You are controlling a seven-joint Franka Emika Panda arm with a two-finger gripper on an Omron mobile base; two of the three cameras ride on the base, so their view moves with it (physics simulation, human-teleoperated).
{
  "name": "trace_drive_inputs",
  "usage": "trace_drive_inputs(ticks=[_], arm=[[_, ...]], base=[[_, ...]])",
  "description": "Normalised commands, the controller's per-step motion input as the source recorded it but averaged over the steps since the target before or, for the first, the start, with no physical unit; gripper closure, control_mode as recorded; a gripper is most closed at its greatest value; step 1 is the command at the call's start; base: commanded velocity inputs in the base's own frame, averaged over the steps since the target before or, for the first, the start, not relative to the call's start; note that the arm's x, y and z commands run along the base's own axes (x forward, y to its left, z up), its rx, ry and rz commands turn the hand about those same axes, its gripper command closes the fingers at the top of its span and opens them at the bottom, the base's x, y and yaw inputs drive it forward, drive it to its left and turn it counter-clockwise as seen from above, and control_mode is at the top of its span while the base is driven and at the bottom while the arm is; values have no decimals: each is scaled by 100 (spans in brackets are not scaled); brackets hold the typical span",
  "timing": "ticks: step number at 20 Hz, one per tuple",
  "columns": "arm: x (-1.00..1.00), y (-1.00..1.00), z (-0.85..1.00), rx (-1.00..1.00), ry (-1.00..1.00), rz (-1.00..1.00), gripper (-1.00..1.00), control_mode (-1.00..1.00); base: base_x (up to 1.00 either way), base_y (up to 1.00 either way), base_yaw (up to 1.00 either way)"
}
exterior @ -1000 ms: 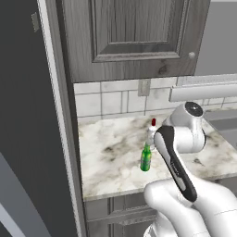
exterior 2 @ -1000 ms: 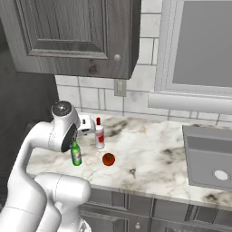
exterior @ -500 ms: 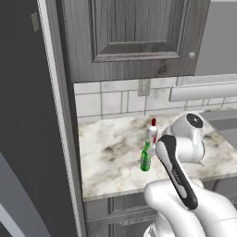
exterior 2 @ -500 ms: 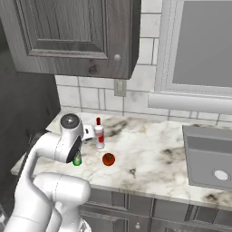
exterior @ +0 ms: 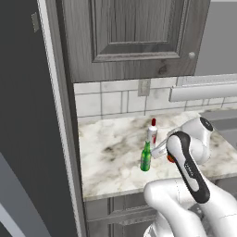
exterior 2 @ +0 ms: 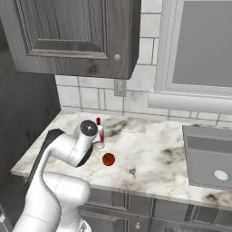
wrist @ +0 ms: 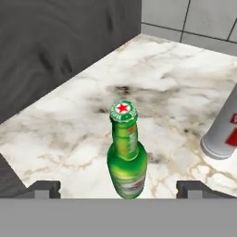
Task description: Place the beer and liquor on the top shelf of the fridge to keep them out of children's reach, and place the tomato on lower shelves for easy access.
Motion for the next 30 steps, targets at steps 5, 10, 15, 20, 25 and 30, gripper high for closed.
trace_drive_inputs(ticks=[5,10,15,20,25,30], arm=[[16,0,-8,23,-6,18,-100,-100],[22,0,-23,22,-8,15,-100,-100],[27,0,-28,18,-5,14,-100,-100],[23,0,-25,16,-6,15,-100,-100],[17,1,-16,14,-5,14,-100,-100],[19,0,-1,5,-1,6,-100,-100]], base=[[0,0,0],[0,0,0],[0,0,0],[0,0,0],[0,0,0],[0,0,0]])
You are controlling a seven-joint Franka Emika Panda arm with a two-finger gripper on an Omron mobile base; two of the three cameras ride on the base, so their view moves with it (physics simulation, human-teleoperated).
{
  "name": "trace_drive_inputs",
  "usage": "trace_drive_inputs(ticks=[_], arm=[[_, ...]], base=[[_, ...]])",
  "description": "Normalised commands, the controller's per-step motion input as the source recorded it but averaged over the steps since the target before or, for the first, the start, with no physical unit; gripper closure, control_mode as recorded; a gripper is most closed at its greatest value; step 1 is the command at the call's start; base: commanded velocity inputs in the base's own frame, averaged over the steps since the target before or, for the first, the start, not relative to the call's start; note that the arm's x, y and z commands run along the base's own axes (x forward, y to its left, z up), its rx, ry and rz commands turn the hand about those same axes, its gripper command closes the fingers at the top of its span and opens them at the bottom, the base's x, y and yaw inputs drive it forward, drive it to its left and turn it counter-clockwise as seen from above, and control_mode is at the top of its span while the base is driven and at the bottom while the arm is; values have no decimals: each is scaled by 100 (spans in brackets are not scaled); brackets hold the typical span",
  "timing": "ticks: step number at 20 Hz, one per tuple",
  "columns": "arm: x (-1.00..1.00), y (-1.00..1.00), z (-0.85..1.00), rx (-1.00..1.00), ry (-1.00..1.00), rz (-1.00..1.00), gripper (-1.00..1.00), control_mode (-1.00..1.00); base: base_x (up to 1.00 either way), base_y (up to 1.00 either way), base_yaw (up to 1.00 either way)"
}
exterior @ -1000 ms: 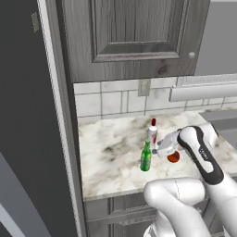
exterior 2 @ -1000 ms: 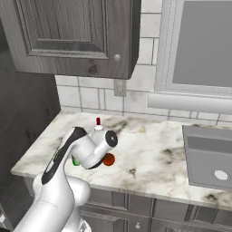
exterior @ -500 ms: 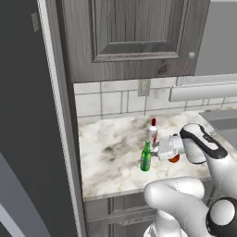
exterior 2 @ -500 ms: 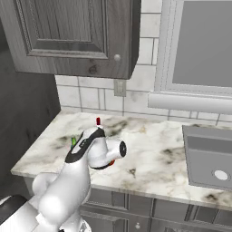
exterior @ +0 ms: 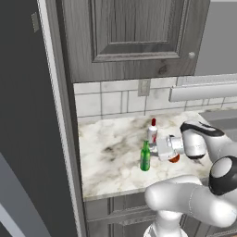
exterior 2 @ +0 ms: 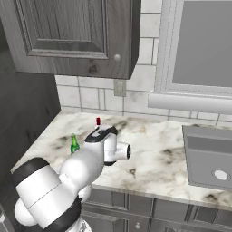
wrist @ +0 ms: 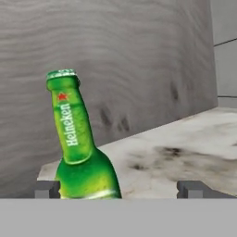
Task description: Place the beer and liquor on the top shelf of the fridge to keep them out of children's reach, and place the tomato on lower shelves for easy access.
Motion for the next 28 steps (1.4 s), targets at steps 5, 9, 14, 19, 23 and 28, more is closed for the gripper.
trace_drive_inputs(ticks=[5,9,14,19,23,28], arm=[[23,1,0,1,-2,0,-100,-100],[3,11,0,0,-3,0,-100,-100],[-15,11,0,0,-7,0,-100,-100],[-32,2,0,0,-8,0,-100,-100],[-32,0,0,0,-9,0,-100,-100],[-20,8,5,0,-8,-2,-100,-100]], base=[[0,0,0],[0,0,0],[0,0,0],[0,0,0],[0,0,0],[0,0,0]])
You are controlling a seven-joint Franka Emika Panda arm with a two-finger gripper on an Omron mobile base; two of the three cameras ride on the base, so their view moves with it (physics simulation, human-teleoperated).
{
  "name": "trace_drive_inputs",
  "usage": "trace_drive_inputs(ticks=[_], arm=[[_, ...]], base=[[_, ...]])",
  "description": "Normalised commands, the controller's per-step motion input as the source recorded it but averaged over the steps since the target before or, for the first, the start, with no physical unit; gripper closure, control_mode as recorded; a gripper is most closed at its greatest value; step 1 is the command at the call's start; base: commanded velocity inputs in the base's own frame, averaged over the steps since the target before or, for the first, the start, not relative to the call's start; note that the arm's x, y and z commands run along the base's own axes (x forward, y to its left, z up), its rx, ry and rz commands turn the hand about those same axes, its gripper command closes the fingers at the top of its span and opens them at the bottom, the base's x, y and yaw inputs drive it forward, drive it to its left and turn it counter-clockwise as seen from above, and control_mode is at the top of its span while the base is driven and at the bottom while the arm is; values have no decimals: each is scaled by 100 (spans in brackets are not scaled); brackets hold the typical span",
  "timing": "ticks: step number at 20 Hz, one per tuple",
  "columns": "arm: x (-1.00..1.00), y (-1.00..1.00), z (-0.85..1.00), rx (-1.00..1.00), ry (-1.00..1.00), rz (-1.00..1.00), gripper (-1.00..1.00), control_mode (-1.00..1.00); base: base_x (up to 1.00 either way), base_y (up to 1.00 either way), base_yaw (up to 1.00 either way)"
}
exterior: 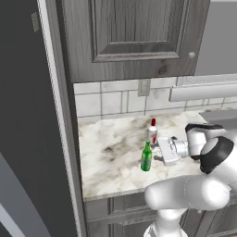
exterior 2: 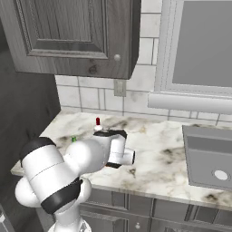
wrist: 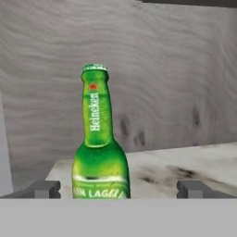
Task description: Place the beer and liquor on the top shelf of the fridge to keep them out of children's reach, and place the tomato on lower shelves for easy access.
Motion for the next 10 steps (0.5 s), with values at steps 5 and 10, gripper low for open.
trace_drive_inputs(ticks=[5,10], arm=[[-1,20,15,0,-3,-6,-100,-100],[0,13,22,0,0,-8,-100,-100]], base=[[0,0,0],[0,0,0]])
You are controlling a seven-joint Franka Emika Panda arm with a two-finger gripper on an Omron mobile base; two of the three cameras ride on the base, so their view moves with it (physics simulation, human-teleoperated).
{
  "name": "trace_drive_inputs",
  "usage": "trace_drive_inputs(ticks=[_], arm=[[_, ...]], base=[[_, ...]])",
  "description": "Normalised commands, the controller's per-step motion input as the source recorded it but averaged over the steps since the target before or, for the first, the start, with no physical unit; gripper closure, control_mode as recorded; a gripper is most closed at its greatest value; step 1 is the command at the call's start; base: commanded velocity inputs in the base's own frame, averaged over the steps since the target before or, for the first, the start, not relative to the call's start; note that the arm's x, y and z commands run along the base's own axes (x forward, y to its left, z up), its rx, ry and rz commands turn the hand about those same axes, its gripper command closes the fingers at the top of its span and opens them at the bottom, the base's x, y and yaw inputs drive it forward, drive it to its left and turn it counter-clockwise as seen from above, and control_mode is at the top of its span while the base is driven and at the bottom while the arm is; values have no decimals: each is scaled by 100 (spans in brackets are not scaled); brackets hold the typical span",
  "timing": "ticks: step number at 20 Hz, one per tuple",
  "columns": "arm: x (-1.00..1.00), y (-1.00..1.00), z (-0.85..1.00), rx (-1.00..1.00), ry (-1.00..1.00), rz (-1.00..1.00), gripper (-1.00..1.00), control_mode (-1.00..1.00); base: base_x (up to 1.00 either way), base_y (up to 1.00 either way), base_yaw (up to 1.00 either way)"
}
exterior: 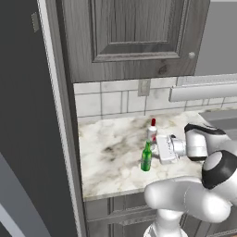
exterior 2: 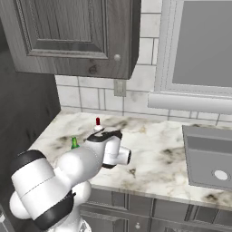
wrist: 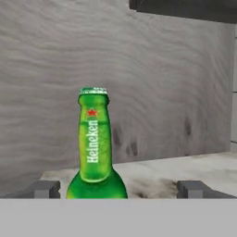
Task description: Place the beer and liquor on the top shelf of the fridge to keep them out of children's reach, and place the tomato on lower shelves for easy access.
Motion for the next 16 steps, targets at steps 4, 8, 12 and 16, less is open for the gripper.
trace_drive_inputs(ticks=[4,8,12,16], arm=[[0,11,14,0,0,-6,-100,-100],[0,14,1,-2,0,-5,-100,-100],[0,23,0,-4,0,-3,-100,-100],[0,24,0,-3,0,-1,-100,-100]], base=[[0,0,0],[0,0,0],[0,0,0],[0,0,0]])
